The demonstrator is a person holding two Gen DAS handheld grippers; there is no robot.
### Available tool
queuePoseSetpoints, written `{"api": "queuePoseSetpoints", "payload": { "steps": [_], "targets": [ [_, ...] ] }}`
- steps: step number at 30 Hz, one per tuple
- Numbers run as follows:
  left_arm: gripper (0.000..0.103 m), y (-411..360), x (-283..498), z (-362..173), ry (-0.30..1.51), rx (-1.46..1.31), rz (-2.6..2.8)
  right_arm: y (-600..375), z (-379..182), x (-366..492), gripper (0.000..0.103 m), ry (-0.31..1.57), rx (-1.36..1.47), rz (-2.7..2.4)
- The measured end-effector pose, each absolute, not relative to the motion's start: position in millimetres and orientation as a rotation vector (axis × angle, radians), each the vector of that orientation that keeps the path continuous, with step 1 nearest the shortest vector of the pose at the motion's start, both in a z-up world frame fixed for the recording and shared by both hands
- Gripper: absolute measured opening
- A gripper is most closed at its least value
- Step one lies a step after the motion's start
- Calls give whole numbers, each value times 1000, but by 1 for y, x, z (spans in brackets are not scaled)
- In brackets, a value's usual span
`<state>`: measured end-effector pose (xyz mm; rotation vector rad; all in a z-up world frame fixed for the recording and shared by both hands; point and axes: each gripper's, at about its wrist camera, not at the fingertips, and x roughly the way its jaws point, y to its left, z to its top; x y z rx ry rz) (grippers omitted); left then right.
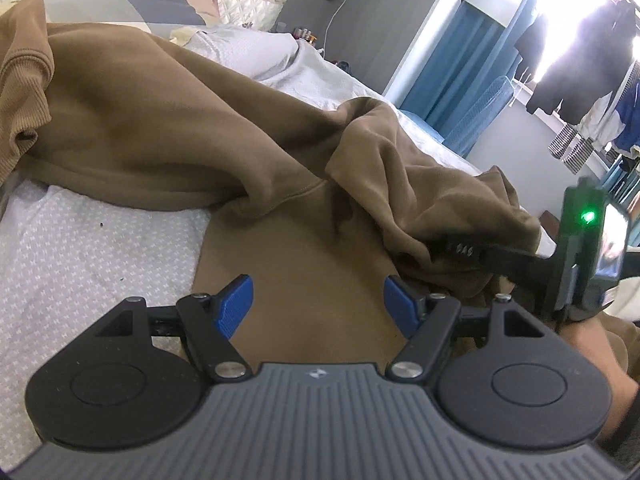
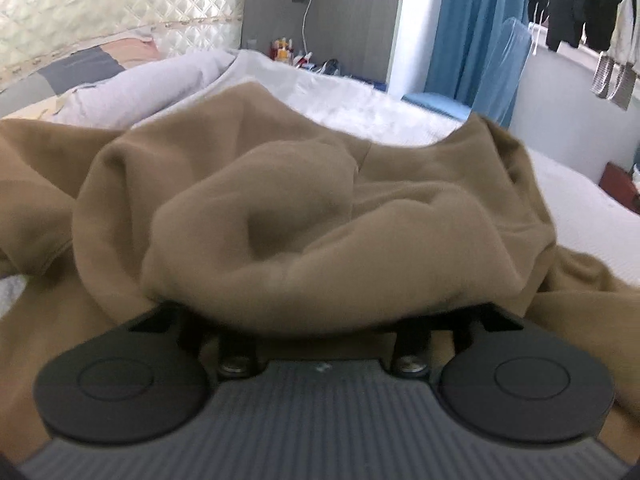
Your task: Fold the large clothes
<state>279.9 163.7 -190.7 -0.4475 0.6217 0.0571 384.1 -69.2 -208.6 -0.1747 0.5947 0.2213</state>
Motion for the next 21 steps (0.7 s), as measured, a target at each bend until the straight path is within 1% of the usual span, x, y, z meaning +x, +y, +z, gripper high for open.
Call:
{"api": "queuePoseSetpoints", "payload": {
  "steps": [1, 3, 4, 10, 14, 17, 21],
  "targets": [
    [76, 163, 278, -191, 618, -449, 62, -70, -203, 384, 28, 584, -166, 215],
    [76, 162, 276, -192, 617, -455, 66, -74, -187, 380, 20, 536, -149, 196],
    [76, 162, 276, -192, 618, -455, 65, -75, -178, 382, 19, 516, -148, 190],
    [76, 165, 274, -192, 603, -450, 77, -82, -112, 419, 17, 418, -163, 189],
    [76, 163, 274, -188, 583, -433, 82, -81, -61, 478, 16, 368, -156, 162],
    [76, 160, 280, -180, 558, -378, 62, -71, -39, 528, 15, 332, -160, 134],
    [76, 160, 290, -175, 474, -276, 71, -53, -32, 595, 15, 320, -144, 94]
  ]
}}
